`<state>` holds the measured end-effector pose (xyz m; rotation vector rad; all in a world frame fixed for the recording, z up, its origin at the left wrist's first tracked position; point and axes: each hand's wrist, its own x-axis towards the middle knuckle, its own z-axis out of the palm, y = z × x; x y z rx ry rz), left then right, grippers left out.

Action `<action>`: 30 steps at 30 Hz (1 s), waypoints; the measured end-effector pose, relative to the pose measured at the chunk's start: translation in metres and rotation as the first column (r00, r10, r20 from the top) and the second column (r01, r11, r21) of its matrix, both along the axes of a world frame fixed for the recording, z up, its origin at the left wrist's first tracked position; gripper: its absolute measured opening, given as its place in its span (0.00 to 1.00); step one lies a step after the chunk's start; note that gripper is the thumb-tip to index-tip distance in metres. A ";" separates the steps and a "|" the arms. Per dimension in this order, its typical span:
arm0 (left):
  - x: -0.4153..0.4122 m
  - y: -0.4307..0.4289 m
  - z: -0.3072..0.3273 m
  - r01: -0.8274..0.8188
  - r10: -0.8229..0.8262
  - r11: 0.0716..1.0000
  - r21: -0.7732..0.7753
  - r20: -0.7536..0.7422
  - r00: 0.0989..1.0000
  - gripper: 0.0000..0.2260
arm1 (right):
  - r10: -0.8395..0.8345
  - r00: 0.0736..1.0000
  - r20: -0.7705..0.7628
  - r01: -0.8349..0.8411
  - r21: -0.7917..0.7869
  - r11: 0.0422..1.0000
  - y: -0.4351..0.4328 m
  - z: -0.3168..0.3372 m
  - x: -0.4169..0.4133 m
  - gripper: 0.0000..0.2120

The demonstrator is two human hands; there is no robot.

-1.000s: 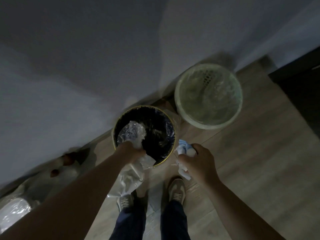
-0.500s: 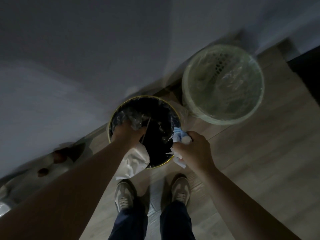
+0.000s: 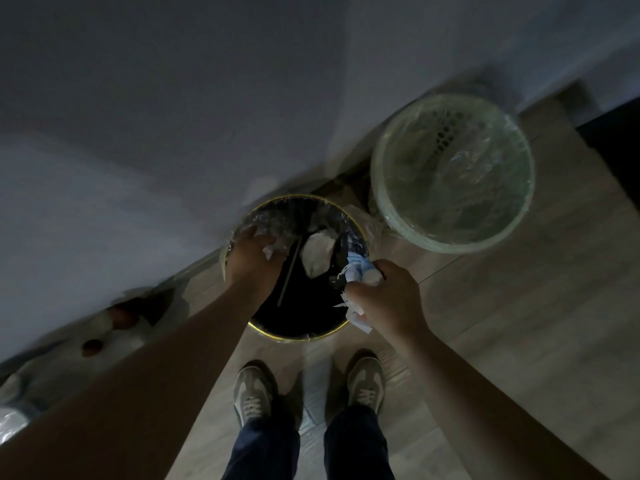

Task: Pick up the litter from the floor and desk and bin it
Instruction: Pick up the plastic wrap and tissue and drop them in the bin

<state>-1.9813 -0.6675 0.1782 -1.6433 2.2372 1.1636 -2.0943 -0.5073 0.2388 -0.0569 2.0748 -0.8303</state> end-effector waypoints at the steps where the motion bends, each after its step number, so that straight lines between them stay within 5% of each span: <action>1: 0.004 0.001 -0.001 0.061 -0.060 0.998 -0.007 0.041 0.997 0.11 | 0.004 1.000 0.001 -0.004 0.005 1.000 0.000 0.000 0.001 0.05; 7: 0.026 0.000 0.000 0.308 -0.302 0.951 0.010 0.224 0.927 0.17 | 0.037 0.999 -0.026 -0.037 0.008 0.999 -0.004 0.001 0.009 0.05; 16: 0.044 -0.009 0.029 0.236 -0.230 0.972 0.015 0.292 0.928 0.10 | 0.293 0.936 -0.198 -0.272 0.127 0.954 -0.030 -0.017 0.024 0.10; 23: 0.077 -0.002 0.049 0.233 -0.238 0.971 0.059 0.101 0.966 0.09 | 0.495 0.856 -0.150 -0.466 0.189 0.864 -0.047 -0.037 0.036 0.45; 30: 0.086 -0.004 0.058 0.356 -0.356 0.934 -0.004 0.051 0.933 0.10 | 0.567 0.817 -0.104 -0.534 0.234 0.812 -0.037 -0.019 0.040 0.31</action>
